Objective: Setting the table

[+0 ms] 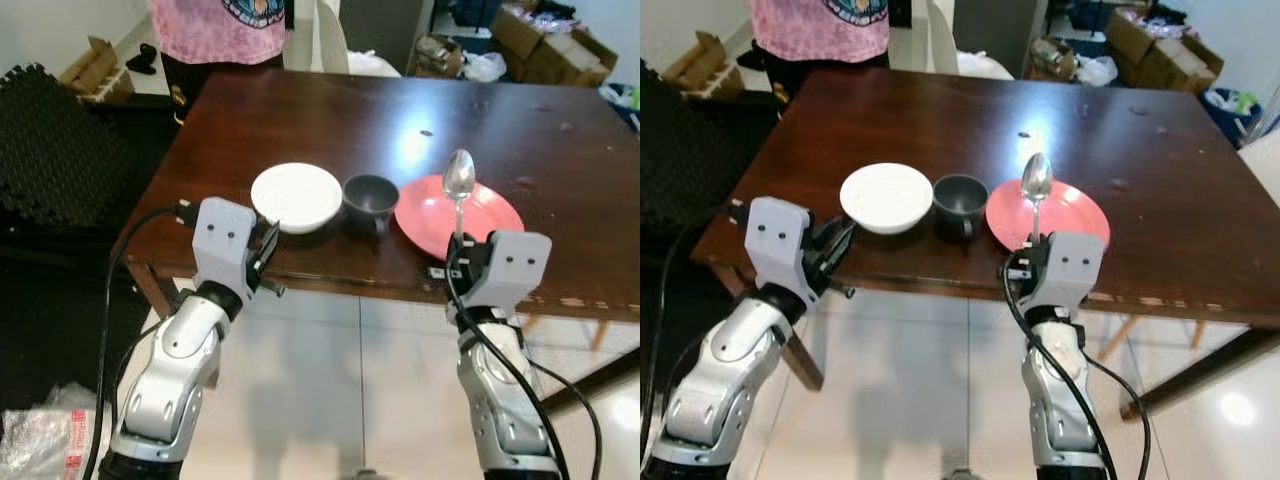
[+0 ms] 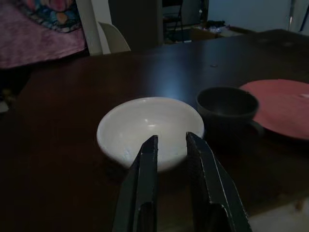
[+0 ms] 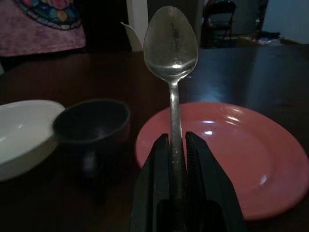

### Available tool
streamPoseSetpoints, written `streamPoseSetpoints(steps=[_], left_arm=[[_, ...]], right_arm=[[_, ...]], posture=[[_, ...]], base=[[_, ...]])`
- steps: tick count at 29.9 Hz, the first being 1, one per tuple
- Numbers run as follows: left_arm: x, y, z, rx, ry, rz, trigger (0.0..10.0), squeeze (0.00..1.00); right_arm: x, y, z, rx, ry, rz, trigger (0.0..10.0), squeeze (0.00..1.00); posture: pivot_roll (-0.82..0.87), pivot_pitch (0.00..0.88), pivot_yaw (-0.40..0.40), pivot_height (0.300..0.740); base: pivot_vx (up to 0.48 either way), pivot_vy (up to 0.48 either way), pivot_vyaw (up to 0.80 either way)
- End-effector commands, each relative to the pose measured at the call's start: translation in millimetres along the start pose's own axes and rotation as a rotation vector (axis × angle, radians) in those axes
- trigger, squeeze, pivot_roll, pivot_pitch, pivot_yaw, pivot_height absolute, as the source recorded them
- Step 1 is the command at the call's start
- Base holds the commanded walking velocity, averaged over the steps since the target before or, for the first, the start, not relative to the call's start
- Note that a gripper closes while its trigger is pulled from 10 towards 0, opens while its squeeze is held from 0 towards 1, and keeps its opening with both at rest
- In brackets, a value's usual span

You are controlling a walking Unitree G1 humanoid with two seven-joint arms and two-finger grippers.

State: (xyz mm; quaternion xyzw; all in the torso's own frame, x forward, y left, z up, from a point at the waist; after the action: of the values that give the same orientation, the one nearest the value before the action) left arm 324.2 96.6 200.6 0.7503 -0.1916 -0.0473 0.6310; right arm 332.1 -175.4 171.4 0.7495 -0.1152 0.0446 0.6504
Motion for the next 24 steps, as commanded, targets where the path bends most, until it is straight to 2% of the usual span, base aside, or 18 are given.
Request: streamPoseSetpoints(steps=[1,4,6,9,12,16,17,21,24], left_arm=[[-0.5,-2.1,3.1,0.007,-0.011,-0.009,10.0,0.0],[-0.5,-1.0,4.2,0.005,-0.018,-0.005,10.0,0.0],[-2.5,1.4,10.3,-0.003,-0.077,0.004,10.0,0.0],[-7.0,5.2,18.9,-0.023,-0.17,0.015,10.0,0.0],[-9.1,7.3,22.0,-0.023,-0.208,0.019,10.0,0.0],[-16.1,11.2,32.0,-0.041,-0.326,0.008,10.0,0.0],[-16.1,11.2,32.0,-0.041,-0.326,0.008,10.0,0.0],[-20.2,17.3,39.3,-0.06,-0.415,0.015,10.0,0.0],[-21.6,18.8,40.4,-0.053,-0.452,0.01,10.0,0.0]], right_arm=[[-2.0,-0.2,5.7,-0.005,-0.018,-0.002,10.0,0.0],[-2.5,0.4,7.8,-0.015,-0.022,0.0,10.0,0.0],[-2.4,3.6,10.2,-0.037,-0.027,0.009,10.0,0.0],[-2.5,8.8,15.1,-0.07,-0.045,0.021,10.0,0.0],[-2.9,9.6,16.9,-0.072,-0.051,0.019,10.0,0.0],[-7.5,2.0,39.6,-0.091,-0.154,-0.062,10.0,0.0],[-7.5,2.0,39.6,-0.091,-0.154,-0.062,10.0,0.0],[-16.6,-1.2,65.1,-0.129,-0.261,-0.151,10.0,0.0],[-21.6,2.9,71.8,-0.139,-0.282,-0.162,10.0,0.0]], posture=[[-0.04,0.065,0.055,0.74],[-0.04,0.066,0.056,0.74],[-0.04,0.066,0.056,0.74],[-0.04,0.066,0.056,0.74],[-0.04,0.071,0.053,0.74],[-0.04,0.075,0.053,0.74],[-0.04,0.075,0.053,0.74],[-0.05,0.08,0.051,0.74],[-0.06,0.084,0.053,0.74]], base=[[0.435,0.0,0.0],[0.43,0.0,0.0],[0.334,0.0,0.0],[0.0,0.0,0.0],[0.0,0.0,0.0],[0.0,0.0,0.0],[0.0,0.0,0.0],[0.0,0.0,0.0],[0.0,0.0,0.0]])
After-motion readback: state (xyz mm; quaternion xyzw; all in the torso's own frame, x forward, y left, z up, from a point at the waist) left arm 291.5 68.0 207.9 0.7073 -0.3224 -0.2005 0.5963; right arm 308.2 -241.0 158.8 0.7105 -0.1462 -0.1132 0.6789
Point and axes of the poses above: a point about 5 cm out from each wrist's last joint towards the gripper, its own x axis pointing out of the wrist towards the gripper, its own y axis along the axis of the wrist's last joint, z = x × y, the point moved 4 cm from there along x, pointing out of the wrist towards the gripper, and after that the axes turned 6 degrees about x, right-handed, at the moved point
